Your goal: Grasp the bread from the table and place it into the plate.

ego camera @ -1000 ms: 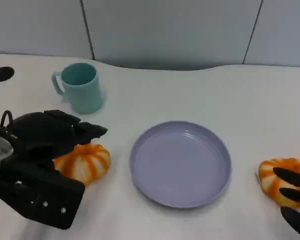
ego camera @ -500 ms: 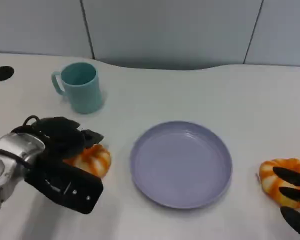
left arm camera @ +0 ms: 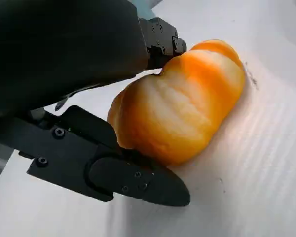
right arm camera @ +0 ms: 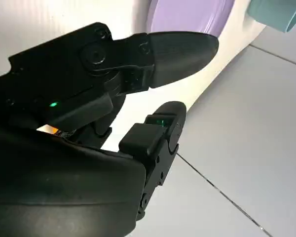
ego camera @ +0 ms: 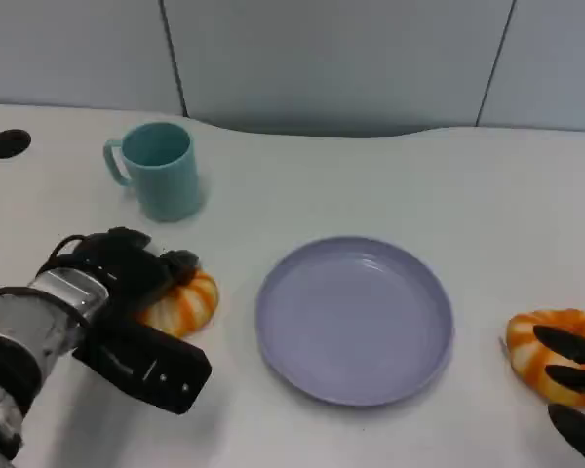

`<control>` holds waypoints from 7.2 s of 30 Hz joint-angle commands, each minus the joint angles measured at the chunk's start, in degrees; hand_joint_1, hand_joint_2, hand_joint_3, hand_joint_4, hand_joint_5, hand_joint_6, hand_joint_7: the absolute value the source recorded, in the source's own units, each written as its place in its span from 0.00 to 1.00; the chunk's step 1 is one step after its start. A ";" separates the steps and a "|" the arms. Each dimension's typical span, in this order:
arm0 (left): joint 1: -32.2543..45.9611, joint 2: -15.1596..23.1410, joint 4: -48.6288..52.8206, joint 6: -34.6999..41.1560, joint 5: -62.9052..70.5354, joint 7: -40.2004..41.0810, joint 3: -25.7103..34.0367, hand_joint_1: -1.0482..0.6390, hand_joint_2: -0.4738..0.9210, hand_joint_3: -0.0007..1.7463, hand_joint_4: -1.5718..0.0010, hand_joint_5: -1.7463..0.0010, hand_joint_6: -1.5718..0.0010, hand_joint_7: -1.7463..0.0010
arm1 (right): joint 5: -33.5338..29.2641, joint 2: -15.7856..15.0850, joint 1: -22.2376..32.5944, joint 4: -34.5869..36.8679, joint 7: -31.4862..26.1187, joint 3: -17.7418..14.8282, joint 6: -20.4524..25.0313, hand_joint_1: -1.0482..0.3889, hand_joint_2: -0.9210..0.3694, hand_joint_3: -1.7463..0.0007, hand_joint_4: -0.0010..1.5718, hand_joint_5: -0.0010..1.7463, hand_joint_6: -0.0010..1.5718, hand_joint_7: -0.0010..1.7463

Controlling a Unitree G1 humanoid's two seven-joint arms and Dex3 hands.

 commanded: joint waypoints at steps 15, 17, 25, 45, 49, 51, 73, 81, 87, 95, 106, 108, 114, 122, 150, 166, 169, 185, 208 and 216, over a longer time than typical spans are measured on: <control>-0.90 -5.39 9.56 0.87 -9.89 9.80 3.49 0.52 0.98 0.05 0.70 0.38 0.71 0.97 | 0.16 -0.64 0.86 -1.34 -0.23 -1.19 -0.70 0.46 0.00 0.78 0.61 0.01 0.50 0.00; -0.96 -5.36 9.67 0.60 -10.41 9.94 3.46 0.53 0.98 0.04 0.70 0.36 0.70 0.97 | 0.18 -0.61 0.92 -1.45 -0.21 -1.20 -0.60 0.46 0.00 0.78 0.61 0.01 0.50 0.00; -1.71 -5.06 9.73 -1.26 -9.23 15.20 1.44 0.47 1.00 0.02 0.54 0.00 0.65 0.23 | -0.43 -0.45 1.29 -1.93 -0.92 -1.52 -0.64 0.46 0.00 0.79 0.60 0.01 0.50 0.00; -2.22 2.83 2.38 -17.11 -20.34 18.46 13.24 0.52 0.98 0.09 0.58 0.00 0.73 0.00 | -0.90 -0.24 0.43 -1.21 -1.47 -0.84 -0.33 0.46 0.00 0.79 0.61 0.01 0.50 0.00; -3.41 4.37 -1.67 -24.12 -22.28 15.84 15.14 0.52 0.98 0.09 0.58 0.00 0.72 0.00 | -1.07 -0.20 0.00 -0.95 -1.44 -0.58 -0.09 0.47 0.00 0.79 0.61 0.01 0.50 0.00; -3.97 4.43 -4.34 -26.30 -23.21 13.09 15.58 0.50 0.98 0.09 0.57 0.00 0.71 0.00 | -1.07 -0.23 -0.35 -0.53 -1.45 -0.46 -0.28 0.47 0.00 0.79 0.61 0.01 0.50 0.00; -11.41 -10.72 0.60 -36.23 -25.66 -6.93 12.39 0.54 0.97 0.10 0.46 0.00 0.61 0.00 | -0.67 0.65 -0.43 -1.23 -1.17 0.08 0.75 0.47 0.00 0.80 0.62 0.01 0.49 0.00; -13.21 -12.85 3.49 -32.97 -20.47 -4.07 9.21 0.55 0.98 0.12 0.46 0.00 0.61 0.00 | -1.36 0.85 -0.32 -1.28 -1.76 0.14 0.37 0.47 0.00 0.80 0.62 0.01 0.49 0.00; -13.94 -12.70 4.29 -33.79 -17.70 -0.77 7.12 0.54 0.97 0.12 0.46 0.00 0.60 0.00 | -1.91 0.77 -0.27 -1.43 -1.88 0.21 0.26 0.47 0.00 0.80 0.62 0.01 0.49 0.00; -16.96 -11.21 5.51 -33.96 -13.40 -1.55 3.18 0.36 0.95 0.02 0.70 0.23 0.71 0.31 | -1.66 0.88 -0.16 -1.31 -1.80 0.14 -0.01 0.47 0.00 0.80 0.61 0.01 0.49 0.00; -18.58 -10.93 5.90 -33.78 -16.67 -15.49 4.49 0.21 0.99 0.00 0.85 0.72 0.66 0.93 | -1.57 0.69 -0.05 -1.08 -1.78 -0.17 -0.65 0.47 0.00 0.80 0.60 0.00 0.49 0.00; -18.66 -10.89 5.86 -33.92 -17.76 -18.21 5.19 0.19 1.00 0.00 0.89 0.75 0.69 0.97 | -1.76 0.62 -0.10 -1.01 -1.87 -0.21 -0.60 0.47 0.00 0.80 0.60 0.00 0.49 0.00; -18.74 -10.76 5.42 -32.87 -20.09 -23.48 6.56 0.17 1.00 0.02 0.94 0.80 0.74 1.00 | -1.84 0.79 0.12 -1.46 -1.85 -0.22 0.07 0.47 0.00 0.80 0.60 0.00 0.49 0.00; -18.83 -9.84 3.71 -32.80 -21.12 -24.34 7.21 0.19 1.00 0.01 0.91 0.80 0.73 0.99 | -1.47 0.81 0.26 -1.25 -1.86 -0.33 -0.42 0.47 0.00 0.80 0.60 0.00 0.49 0.00; -19.00 -7.96 -0.28 -32.70 -22.66 -27.47 8.23 0.20 1.00 0.02 0.45 0.88 0.58 0.99 | -1.86 0.46 0.44 -1.48 -1.61 -0.43 -0.51 0.47 0.00 0.79 0.59 0.00 0.49 0.00; -18.73 -6.19 -0.80 -35.35 -24.35 -27.83 9.37 0.20 1.00 0.06 0.65 0.98 0.51 0.98 | -2.03 0.74 0.90 -2.67 -1.54 -0.24 0.51 0.47 0.00 0.79 0.59 0.00 0.49 0.00; -15.73 -3.41 -1.24 -39.65 -31.06 -27.63 14.64 0.22 1.00 0.07 0.55 0.93 0.52 0.98 | -1.77 0.90 0.91 -2.78 -1.53 -0.20 0.75 0.47 0.00 0.79 0.60 0.00 0.49 0.00; 12.45 0.81 -17.37 -26.05 -69.32 -44.10 39.51 0.31 1.00 0.06 0.69 0.15 0.59 0.52 | -2.04 1.02 0.63 -3.07 -1.35 -0.34 2.22 0.46 0.00 0.80 0.62 0.01 0.49 0.00; 33.57 -0.84 -44.11 25.20 -63.69 -29.86 38.99 0.44 0.98 0.01 0.54 0.00 0.67 0.00 | -0.63 -0.38 -0.60 -0.26 -0.61 -1.42 0.45 0.47 0.00 0.80 0.61 0.01 0.49 0.00; 35.49 -1.42 -48.97 28.71 -58.13 -26.62 35.45 0.42 0.99 0.01 0.53 0.00 0.63 0.00 | 1.91 -1.92 -1.96 3.72 0.08 -2.05 -2.60 0.47 0.00 0.80 0.61 0.01 0.50 0.00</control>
